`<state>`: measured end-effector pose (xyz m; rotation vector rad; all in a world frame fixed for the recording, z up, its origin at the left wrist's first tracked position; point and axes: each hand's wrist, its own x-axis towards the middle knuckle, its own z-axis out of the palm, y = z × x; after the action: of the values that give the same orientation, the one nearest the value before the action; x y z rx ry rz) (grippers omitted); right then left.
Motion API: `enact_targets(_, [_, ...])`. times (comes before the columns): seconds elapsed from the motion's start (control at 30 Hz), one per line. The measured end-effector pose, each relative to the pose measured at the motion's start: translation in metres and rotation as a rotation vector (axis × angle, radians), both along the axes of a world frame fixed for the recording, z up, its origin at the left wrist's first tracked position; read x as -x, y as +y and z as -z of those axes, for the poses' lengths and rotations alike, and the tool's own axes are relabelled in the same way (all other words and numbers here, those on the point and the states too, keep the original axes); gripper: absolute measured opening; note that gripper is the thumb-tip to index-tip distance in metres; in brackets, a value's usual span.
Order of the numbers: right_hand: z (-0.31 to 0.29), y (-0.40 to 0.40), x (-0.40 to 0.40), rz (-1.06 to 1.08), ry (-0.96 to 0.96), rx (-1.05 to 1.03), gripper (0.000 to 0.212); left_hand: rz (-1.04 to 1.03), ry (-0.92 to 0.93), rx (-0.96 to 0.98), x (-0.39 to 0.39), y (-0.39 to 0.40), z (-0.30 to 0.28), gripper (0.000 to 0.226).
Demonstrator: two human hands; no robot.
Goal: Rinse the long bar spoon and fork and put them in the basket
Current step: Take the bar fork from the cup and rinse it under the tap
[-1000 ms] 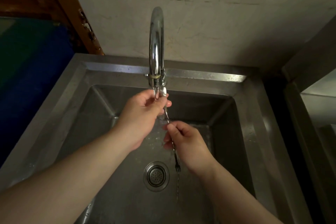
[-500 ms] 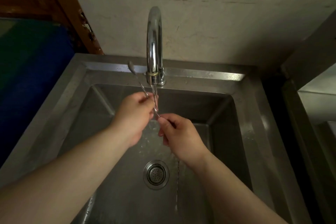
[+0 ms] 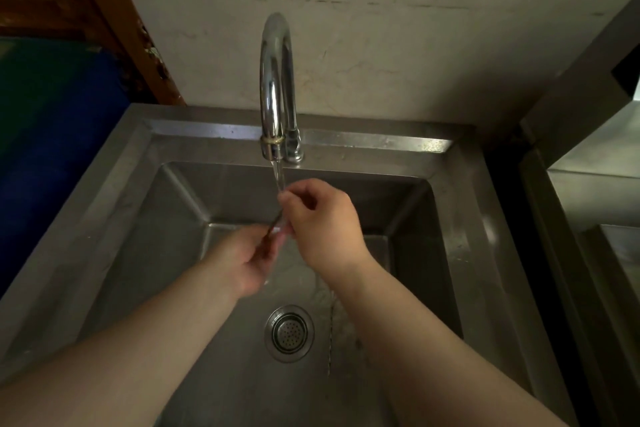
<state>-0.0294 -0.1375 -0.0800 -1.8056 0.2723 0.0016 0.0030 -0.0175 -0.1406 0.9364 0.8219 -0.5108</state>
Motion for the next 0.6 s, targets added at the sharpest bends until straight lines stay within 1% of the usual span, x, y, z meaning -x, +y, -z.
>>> enact_targets(0.13, [-0.006, 0.007, -0.007, -0.089, -0.085, 0.137, 0.024, 0.125, 0.049, 0.049, 0.020, -0.020, 0.002, 0.018])
enact_targets(0.2, [-0.008, 0.007, -0.006, -0.101, -0.125, 0.152, 0.024, 0.158, 0.024, 0.116, 0.026, -0.028, 0.000, 0.012])
enact_targets(0.23, [-0.009, 0.007, -0.005, -0.102, -0.138, 0.162, 0.024, 0.163, 0.012, 0.163, 0.029, -0.031, -0.001, 0.012])
enact_targets(0.3, [-0.011, 0.005, -0.002, -0.099, -0.153, 0.174, 0.025, 0.179, -0.019, 0.233, 0.031, -0.034, -0.004, 0.022])
enact_targets(0.4, [-0.014, -0.001, 0.007, -0.050, -0.190, 0.169, 0.017, 0.223, -0.054, 0.208, 0.027, -0.036, -0.005, 0.027])
enact_targets(0.47, [-0.015, -0.005, 0.018, 0.035, -0.212, 0.158, 0.016, 0.247, -0.044, 0.120, 0.020, -0.034, -0.004, 0.016])
enact_targets(0.5, [-0.014, -0.007, 0.026, 0.085, -0.216, 0.128, 0.015, 0.242, -0.039, 0.071, 0.017, -0.032, -0.003, 0.016])
enact_targets(0.53, [-0.013, -0.010, 0.035, 0.132, -0.209, 0.083, 0.014, 0.200, -0.042, 0.040, 0.014, -0.030, -0.002, 0.022])
enact_targets(0.6, [-0.008, -0.014, 0.054, 0.212, -0.159, -0.018, 0.014, 0.024, -0.021, 0.072, 0.007, -0.026, 0.003, 0.019])
